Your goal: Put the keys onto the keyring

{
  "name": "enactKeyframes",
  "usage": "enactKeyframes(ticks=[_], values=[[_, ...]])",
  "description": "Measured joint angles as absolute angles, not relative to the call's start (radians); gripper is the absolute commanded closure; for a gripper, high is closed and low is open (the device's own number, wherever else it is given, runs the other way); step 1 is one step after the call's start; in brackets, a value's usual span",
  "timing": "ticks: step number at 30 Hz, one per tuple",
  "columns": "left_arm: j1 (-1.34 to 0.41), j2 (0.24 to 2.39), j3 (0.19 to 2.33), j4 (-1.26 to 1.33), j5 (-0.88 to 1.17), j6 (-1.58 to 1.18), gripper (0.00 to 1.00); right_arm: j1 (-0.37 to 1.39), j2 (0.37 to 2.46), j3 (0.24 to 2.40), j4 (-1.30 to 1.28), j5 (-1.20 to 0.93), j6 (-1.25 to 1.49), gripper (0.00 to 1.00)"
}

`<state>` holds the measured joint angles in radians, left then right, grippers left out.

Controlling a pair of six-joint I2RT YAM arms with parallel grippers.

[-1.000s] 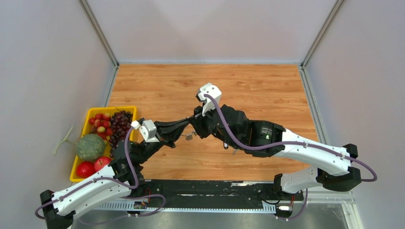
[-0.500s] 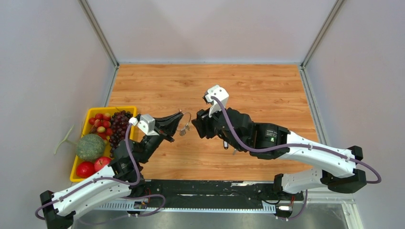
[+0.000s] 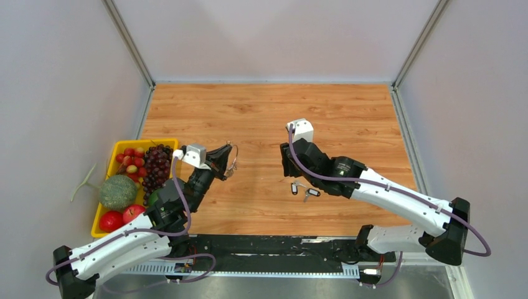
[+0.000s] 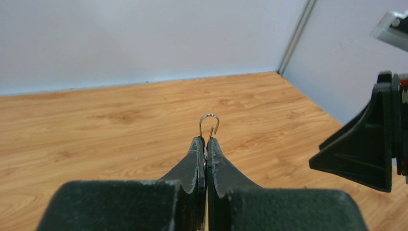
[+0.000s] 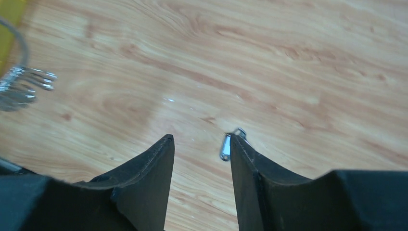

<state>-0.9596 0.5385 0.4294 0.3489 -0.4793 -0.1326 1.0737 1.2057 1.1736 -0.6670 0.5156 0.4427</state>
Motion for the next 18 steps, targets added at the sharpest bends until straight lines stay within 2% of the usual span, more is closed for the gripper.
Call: enactKeyframes(ticks=[13, 18], values=[[-0.960, 0.570, 0.431, 0.306, -0.585, -0.144, 1.00, 0.956, 1.140, 0.841, -0.677, 0.464, 0.626, 0.49], [-0.960, 0.574, 0.432, 0.304, -0.585, -0.155, 1.00, 0.938, 1.153, 0.775, -0.657, 0.453, 0.673, 0.55]])
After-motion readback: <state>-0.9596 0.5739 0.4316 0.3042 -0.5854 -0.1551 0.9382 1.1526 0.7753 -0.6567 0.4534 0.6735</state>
